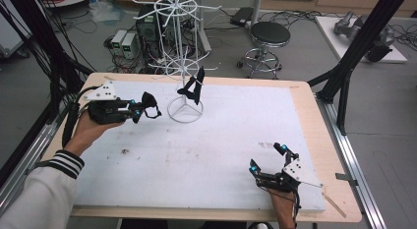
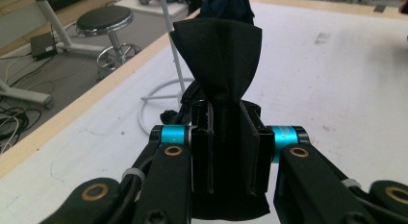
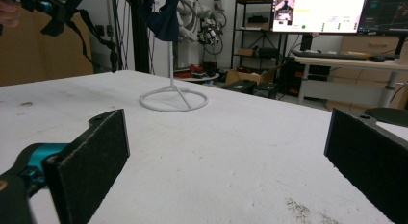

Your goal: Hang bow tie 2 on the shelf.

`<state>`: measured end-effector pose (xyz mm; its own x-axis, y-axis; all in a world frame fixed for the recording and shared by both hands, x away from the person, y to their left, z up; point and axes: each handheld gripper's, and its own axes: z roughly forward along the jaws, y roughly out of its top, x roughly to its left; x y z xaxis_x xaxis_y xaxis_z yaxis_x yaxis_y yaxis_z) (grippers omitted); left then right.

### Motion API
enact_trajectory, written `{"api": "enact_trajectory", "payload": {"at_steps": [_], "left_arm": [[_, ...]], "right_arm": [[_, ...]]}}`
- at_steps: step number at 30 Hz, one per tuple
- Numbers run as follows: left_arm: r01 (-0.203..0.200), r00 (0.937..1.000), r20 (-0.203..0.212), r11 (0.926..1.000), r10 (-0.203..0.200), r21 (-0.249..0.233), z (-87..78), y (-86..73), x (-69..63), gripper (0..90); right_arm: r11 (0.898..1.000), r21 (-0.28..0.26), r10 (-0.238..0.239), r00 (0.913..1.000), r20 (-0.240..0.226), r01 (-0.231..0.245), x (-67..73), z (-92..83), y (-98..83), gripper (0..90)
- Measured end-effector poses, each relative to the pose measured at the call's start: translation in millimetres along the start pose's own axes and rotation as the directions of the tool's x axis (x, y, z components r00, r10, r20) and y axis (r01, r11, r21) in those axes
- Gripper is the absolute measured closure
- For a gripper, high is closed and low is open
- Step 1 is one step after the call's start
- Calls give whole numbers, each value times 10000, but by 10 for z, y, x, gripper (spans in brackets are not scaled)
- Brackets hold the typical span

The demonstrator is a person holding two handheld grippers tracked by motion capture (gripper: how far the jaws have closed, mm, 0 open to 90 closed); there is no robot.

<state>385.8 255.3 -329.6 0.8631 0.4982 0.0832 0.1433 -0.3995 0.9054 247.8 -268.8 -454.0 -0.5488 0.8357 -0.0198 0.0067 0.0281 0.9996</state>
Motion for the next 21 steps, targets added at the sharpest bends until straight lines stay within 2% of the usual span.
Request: {"api": "enact_trajectory", "payload": {"at_steps": [8, 21], "left_arm": [[329, 9994, -102, 9984, -334, -460, -26, 19, 7, 765], [598, 9957, -639, 9927, -667, -1049, -110, 118, 50, 765]], "right_arm": [[10000, -38, -52, 10000, 5, 52, -4, -2, -4, 10], [10000, -75, 34, 10000, 4, -33, -4, -8, -5, 10]]}}
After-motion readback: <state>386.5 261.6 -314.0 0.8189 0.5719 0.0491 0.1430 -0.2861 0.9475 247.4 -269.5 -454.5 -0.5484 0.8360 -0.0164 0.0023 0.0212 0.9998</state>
